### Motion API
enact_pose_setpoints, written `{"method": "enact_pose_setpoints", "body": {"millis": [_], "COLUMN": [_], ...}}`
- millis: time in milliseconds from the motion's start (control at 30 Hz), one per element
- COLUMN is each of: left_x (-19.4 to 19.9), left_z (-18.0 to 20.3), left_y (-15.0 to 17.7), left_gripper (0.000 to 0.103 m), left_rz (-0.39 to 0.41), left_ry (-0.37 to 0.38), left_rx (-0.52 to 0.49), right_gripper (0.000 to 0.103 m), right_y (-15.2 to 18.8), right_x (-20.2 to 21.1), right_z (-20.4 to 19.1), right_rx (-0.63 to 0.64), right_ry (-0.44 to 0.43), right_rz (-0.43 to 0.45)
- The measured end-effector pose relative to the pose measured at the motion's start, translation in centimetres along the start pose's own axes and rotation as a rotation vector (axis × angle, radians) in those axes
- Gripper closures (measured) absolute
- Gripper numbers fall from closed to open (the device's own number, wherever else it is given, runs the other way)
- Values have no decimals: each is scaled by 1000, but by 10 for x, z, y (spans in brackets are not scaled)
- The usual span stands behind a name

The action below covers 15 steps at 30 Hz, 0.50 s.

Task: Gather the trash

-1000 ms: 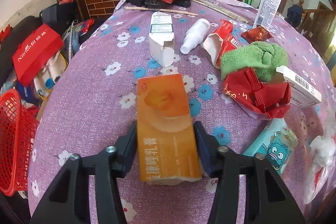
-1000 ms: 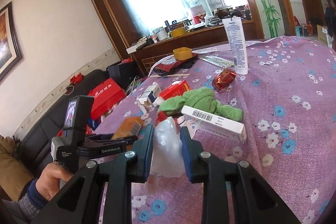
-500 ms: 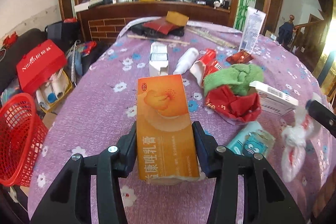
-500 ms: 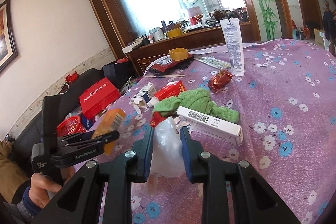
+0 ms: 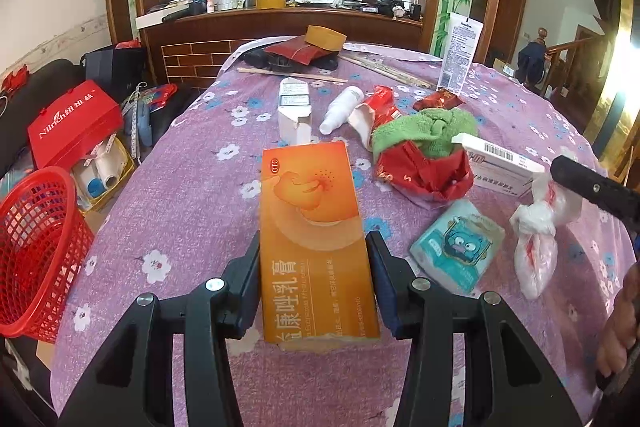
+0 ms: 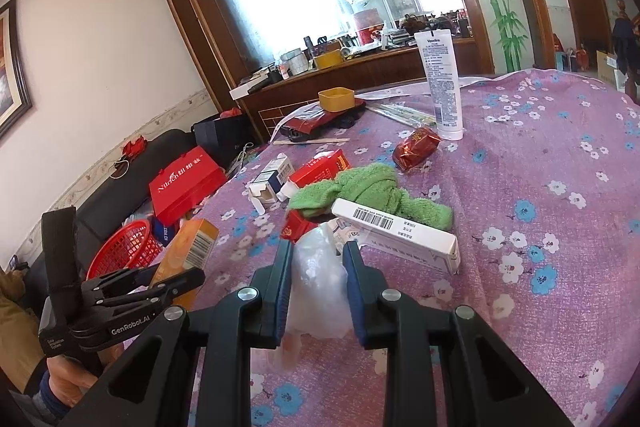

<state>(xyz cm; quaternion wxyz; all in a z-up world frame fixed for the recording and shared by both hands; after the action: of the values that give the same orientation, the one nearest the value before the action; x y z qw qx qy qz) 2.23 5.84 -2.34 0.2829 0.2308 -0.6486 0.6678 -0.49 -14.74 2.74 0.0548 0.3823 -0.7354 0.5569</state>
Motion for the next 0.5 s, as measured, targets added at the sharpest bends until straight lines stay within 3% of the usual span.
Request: {"method": "enact_pose_setpoints", "body": {"millis": [500], "left_x": [0], "left_z": [-2], "left_y": [13], "left_gripper": [56], "left_rz": [-3], "left_ry": [-3], "left_rx": [-3], "right_gripper": [75], "right_y": [3], "right_x": [-7], "right_z": [4], "right_rx": [-17], "right_ry": [2], "right_rz": [-28]}}
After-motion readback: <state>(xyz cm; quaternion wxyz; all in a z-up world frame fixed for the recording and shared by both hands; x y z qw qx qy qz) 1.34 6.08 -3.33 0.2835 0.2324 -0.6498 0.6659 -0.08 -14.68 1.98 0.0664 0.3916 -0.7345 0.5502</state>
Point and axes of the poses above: each gripper's, at about its wrist camera, not at the fingertips, and x roughly against the way its jaws point, z to its right, y to its underside, the point moved 9 cm from there along -x, roughly the way its jaws point
